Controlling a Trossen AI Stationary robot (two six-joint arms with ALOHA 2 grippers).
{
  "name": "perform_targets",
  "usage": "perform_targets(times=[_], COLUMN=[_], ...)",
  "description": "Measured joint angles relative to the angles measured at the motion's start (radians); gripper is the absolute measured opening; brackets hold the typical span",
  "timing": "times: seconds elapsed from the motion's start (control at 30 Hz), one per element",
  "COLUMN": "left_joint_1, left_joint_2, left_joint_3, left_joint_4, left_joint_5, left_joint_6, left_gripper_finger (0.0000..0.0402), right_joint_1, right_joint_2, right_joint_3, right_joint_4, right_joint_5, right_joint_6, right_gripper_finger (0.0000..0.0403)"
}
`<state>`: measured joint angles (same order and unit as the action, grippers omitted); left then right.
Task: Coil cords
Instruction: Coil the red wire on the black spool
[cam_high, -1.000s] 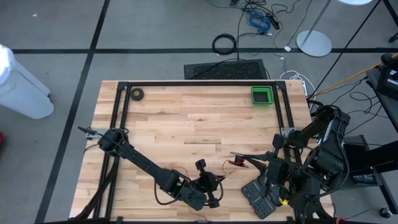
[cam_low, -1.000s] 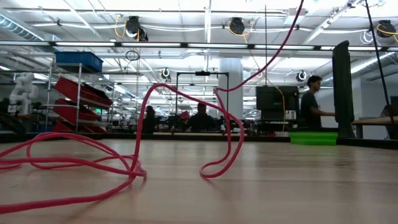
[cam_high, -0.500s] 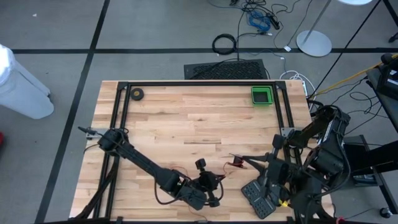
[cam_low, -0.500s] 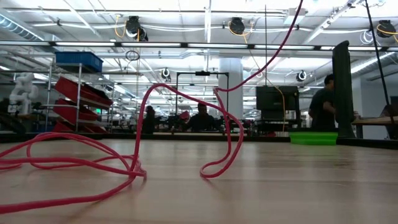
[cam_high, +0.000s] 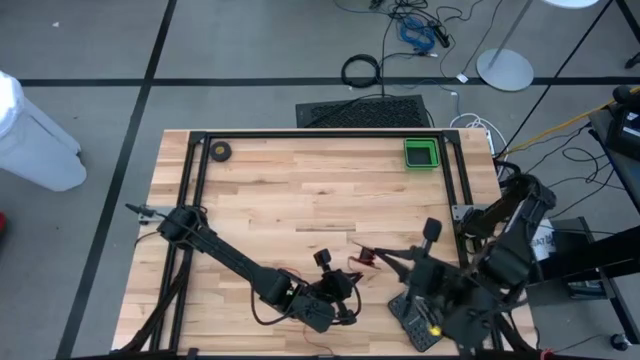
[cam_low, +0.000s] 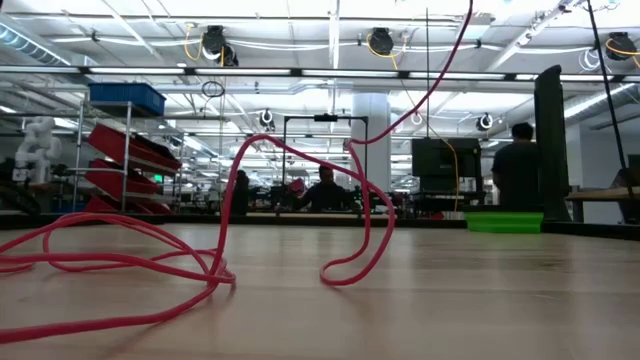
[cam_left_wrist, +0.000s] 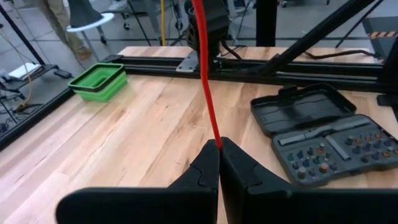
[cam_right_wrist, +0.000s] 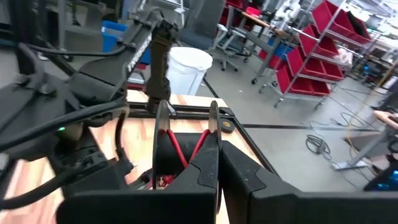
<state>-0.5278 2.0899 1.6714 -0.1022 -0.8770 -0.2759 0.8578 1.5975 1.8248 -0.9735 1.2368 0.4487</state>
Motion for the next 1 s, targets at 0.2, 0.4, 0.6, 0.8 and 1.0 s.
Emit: perform_targets(times=[0.2,0.4,0.6,0.8,1.0], left_joint_1=[-0.004,-0.034,-0.049,-0.04,-0.015], left_joint_2=[0.0,0.0,0.0,0.0,0.0], left_joint_3=[0.0,0.0,0.001,0.001,0.001], left_joint_4=[0.015,0.024,0.106,0.119,0.156], left_joint_5=[-0.016,0.062,0.089,0.076,0.061], left_joint_6=[0.009,0.069,0.109,0.13,0.147], left_gripper_finger=[0.0003,0.0003,0.0003,0.0003,0.0003], right_joint_1=[-0.062,-0.077,-0.085,-0.099,-0.141], right_joint_2=[0.043,0.053,0.054,0.076,0.107], right_joint_3=[0.0,0.0,0.0,0.0,0.0], right_joint_4=[0.07,0.1,0.099,0.115,0.14], right_joint_5=[-0.006,0.015,0.067,0.073,0.073], right_joint_6=[-0.07,-0.118,-0.119,-0.126,-0.155], right_gripper_finger=[0.0,0.0,0.0,0.0,0.0])
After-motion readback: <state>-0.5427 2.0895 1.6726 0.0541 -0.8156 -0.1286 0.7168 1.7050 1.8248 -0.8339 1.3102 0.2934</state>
